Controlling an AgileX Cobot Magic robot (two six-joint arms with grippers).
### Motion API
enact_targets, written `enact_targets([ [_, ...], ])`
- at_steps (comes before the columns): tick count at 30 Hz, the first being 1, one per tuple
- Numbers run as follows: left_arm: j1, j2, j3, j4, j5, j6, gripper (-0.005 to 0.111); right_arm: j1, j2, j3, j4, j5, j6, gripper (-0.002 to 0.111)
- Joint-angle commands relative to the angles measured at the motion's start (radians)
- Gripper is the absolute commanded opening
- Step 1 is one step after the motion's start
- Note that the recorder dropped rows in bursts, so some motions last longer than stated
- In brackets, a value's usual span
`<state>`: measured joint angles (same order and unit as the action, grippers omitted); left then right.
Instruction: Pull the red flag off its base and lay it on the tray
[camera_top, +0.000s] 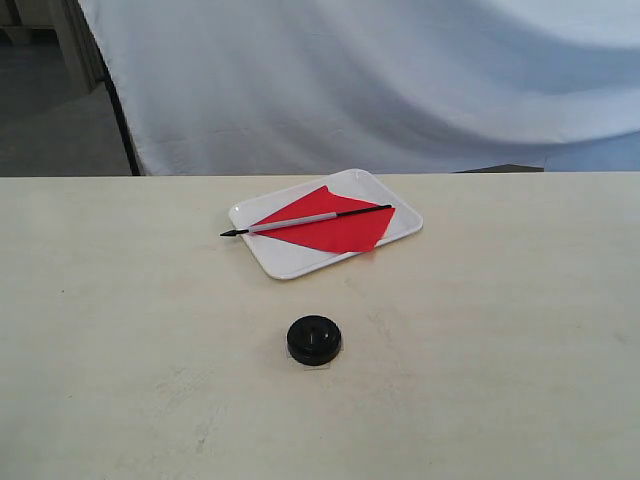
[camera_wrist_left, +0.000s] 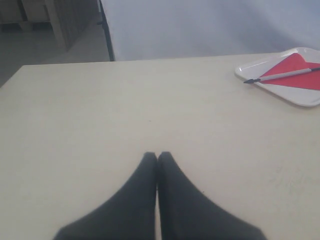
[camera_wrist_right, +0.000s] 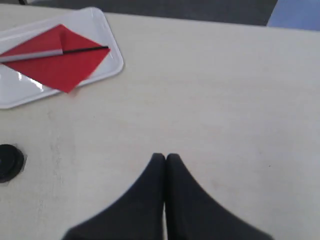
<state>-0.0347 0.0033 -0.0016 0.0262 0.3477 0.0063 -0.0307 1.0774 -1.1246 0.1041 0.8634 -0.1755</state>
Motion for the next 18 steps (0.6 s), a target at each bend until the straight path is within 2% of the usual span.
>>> enact_targets([
  [1,0.002,-0.003,0.002,0.003,-0.005,-0.006,0.000,0.048,-0.158,0.054,-0.030,-0.021,-0.005,-0.001],
  [5,0.002,-0.003,0.002,0.003,-0.005,-0.006,0.000,0.083,-0.302,0.103,-0.030,-0.021,-0.005,-0.001],
  [18,0.002,-0.003,0.002,0.003,-0.005,-0.006,0.000,0.083,-0.765,0.365,-0.052,-0.070,-0.007,-0.001],
])
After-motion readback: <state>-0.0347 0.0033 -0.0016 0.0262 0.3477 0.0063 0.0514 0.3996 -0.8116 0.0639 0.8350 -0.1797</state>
